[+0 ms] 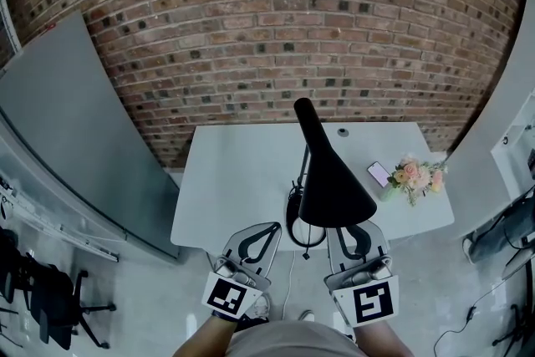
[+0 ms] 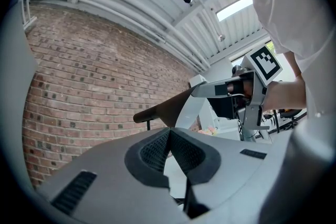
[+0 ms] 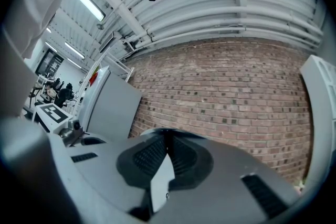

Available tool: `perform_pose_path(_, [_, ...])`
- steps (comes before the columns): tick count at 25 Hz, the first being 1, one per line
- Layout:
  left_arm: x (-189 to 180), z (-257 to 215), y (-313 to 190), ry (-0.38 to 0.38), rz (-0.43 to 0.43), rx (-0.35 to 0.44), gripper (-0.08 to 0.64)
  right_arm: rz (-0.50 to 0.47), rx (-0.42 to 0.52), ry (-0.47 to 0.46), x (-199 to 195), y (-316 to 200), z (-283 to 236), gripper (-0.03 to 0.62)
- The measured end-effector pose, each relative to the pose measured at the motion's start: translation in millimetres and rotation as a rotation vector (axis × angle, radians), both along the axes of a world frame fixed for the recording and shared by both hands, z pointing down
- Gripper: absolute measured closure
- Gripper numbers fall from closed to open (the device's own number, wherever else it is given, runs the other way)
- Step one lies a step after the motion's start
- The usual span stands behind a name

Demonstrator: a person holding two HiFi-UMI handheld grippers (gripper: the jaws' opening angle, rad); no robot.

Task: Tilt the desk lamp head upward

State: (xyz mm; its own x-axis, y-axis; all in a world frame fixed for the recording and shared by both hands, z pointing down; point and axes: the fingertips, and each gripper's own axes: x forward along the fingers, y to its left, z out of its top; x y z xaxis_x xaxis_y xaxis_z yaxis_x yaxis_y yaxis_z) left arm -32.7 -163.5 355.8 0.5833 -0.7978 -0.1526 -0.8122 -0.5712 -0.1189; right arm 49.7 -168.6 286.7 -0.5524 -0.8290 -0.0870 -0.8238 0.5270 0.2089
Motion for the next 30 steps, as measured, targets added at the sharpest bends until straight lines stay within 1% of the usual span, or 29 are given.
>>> perform_pose_path(6, [0.7,-1.7,0.1,0.0,0.015,0.012,0.554,0.012,0.014,0.007,-0.1,0.0,-1.2,0.575])
perform_pose_path(12, [4.2,3.3,3.1,-0.005,0.023,-0.008,0.554,0.015,0.023,-0.009,1.5,2.3,-0.4,0.575])
perform_pose_path(14, [5.5,4.2,4.9,-0.002,0.023,-0.009,0.554,0.004,0.017,-0.018,1.5,3.5,1.7,0.574])
perform_pose_path(17, [6.0,6.6,7.2,-0.007,0.016,-0.012,0.554,-0.033,0.016,-0.003,-1.3,6.0,4.4,0.574])
perform_pose_path(20, [5.0,8.1,8.5,-0.001,0.004,-0.023,0.554,-0.026,-0.009,-0.007,1.9,6.7,10.9,0.574])
perform_pose_path(24, [5.6,11.0,10.5,0.002,-0.006,-0.035,0.554,-0.058,-0.024,0.014,-0.3,11.6,14.0,0.575])
perform_pose_path(27, [9.8,12.3,12.4,0.002,-0.009,-0.043,0.554,-0.054,-0.032,-0.012,4.6,14.7,19.8,0.574])
perform_pose_path(30, [14.5,13.7,14.1,-0.001,-0.017,-0.041,0.554,-0.061,-0.043,-0.018,10.9,19.1,27.9,0.574])
